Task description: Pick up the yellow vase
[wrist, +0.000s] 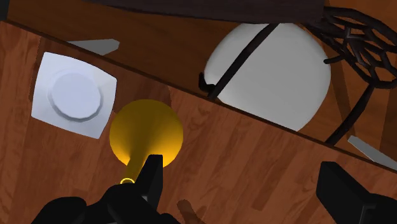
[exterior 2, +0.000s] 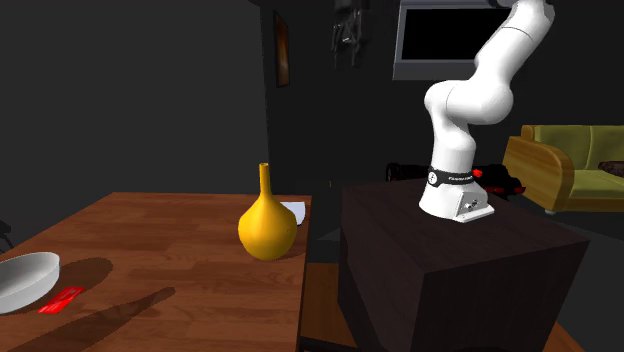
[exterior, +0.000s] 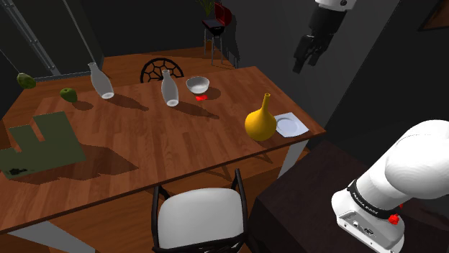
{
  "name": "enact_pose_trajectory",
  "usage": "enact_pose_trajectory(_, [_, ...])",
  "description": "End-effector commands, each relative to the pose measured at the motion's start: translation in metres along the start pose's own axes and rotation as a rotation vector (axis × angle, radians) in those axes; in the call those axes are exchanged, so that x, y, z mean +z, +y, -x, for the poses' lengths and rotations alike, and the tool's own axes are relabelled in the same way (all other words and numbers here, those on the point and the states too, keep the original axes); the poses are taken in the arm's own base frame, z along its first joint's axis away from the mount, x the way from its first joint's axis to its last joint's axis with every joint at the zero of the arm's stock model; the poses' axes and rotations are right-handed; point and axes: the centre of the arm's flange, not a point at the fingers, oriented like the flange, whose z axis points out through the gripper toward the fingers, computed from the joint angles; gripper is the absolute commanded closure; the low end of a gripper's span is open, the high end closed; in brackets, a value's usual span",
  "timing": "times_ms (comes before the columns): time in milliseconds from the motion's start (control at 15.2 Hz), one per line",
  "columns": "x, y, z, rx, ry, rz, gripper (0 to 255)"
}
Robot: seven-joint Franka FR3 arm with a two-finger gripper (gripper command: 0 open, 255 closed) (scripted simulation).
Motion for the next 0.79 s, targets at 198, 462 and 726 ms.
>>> enact_pose_trajectory(198, [0.048, 0.026, -0.035, 0.015, 0.006, 0.013, 0])
enact_pose_trajectory(462, [0.087, 0.047, -0.062, 0.027, 0.009, 0.022, 0])
enact_pose_trajectory(726, [0.126, 0.068, -0.09, 0.039, 0.011, 0.032, 0])
